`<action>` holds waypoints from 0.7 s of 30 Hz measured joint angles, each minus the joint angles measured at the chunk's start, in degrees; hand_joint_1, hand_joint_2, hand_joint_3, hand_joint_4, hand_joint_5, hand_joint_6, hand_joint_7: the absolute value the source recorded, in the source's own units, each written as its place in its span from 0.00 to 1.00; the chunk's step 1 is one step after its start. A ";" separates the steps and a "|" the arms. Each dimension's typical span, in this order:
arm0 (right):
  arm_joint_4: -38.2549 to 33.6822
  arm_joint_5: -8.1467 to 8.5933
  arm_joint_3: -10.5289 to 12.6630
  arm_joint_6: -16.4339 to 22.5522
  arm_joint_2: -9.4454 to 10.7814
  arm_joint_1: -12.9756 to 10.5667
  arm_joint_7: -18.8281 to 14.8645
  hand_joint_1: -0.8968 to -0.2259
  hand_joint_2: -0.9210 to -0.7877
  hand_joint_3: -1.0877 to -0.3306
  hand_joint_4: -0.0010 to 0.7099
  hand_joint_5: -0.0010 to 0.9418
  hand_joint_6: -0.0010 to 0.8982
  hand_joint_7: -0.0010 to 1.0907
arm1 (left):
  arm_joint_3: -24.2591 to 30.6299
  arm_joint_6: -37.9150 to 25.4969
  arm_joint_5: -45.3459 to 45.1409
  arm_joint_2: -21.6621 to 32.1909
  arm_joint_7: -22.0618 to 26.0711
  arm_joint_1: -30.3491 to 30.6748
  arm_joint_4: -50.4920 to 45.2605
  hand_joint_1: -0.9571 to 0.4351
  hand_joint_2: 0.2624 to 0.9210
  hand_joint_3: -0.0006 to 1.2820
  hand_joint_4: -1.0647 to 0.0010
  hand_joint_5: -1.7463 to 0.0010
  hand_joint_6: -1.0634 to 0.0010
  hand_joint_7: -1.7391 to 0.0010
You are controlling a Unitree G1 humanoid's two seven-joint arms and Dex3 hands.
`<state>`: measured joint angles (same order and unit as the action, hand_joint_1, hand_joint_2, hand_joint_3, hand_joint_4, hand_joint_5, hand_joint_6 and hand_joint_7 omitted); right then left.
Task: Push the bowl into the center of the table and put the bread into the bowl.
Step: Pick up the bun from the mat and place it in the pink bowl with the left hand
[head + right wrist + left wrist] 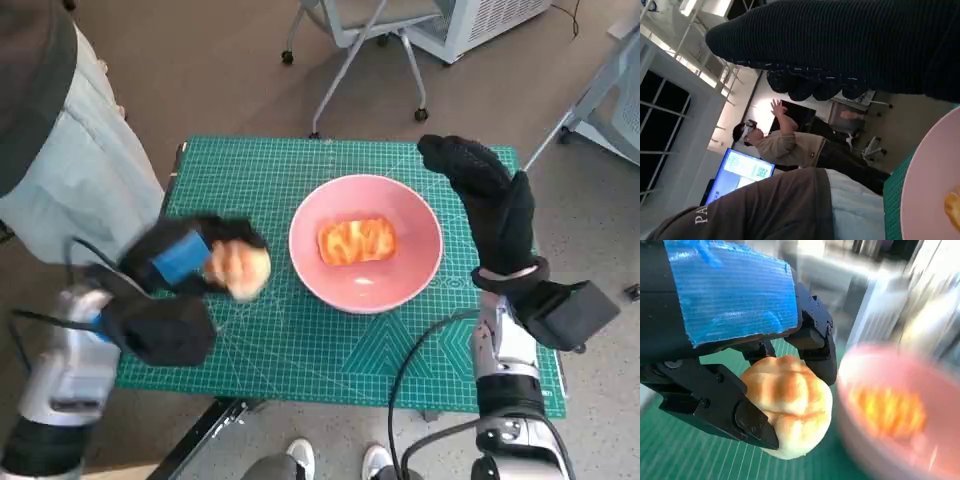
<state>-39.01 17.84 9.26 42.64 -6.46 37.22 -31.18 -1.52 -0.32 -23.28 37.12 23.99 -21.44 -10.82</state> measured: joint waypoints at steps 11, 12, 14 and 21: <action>0.06 0.02 0.10 -0.06 -0.09 0.14 0.01 0.36 0.00 0.43 0.21 0.00 0.03 0.47 | -0.26 -0.29 -1.27 -2.75 -3.06 -9.89 -2.41 0.69 0.94 0.00 0.15 0.48 0.30 0.39; 0.06 0.02 0.12 -0.07 -0.10 0.15 0.01 0.36 0.00 0.43 0.21 0.00 0.03 0.47 | -0.68 -0.30 -1.50 -3.13 -3.15 -11.03 -2.20 0.69 0.94 0.00 0.15 0.48 0.31 0.38; 0.10 0.03 0.12 -0.07 -0.10 0.15 0.00 0.37 0.00 0.43 0.21 0.00 0.04 0.47 | -1.52 -0.31 -1.79 -3.89 -3.23 -13.10 -1.71 0.69 0.94 0.00 0.16 0.48 0.32 0.37; 0.32 0.21 0.42 -0.07 -0.18 0.13 -0.14 0.39 0.00 0.44 0.21 0.00 0.04 0.47 | -6.10 -0.25 -2.93 -6.87 -2.88 -19.66 1.23 0.69 0.96 0.01 0.19 0.44 0.34 0.38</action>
<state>-38.69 18.05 9.69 42.57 -6.64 37.35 -31.33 -7.62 -0.58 -26.22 30.26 21.11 -41.09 -9.59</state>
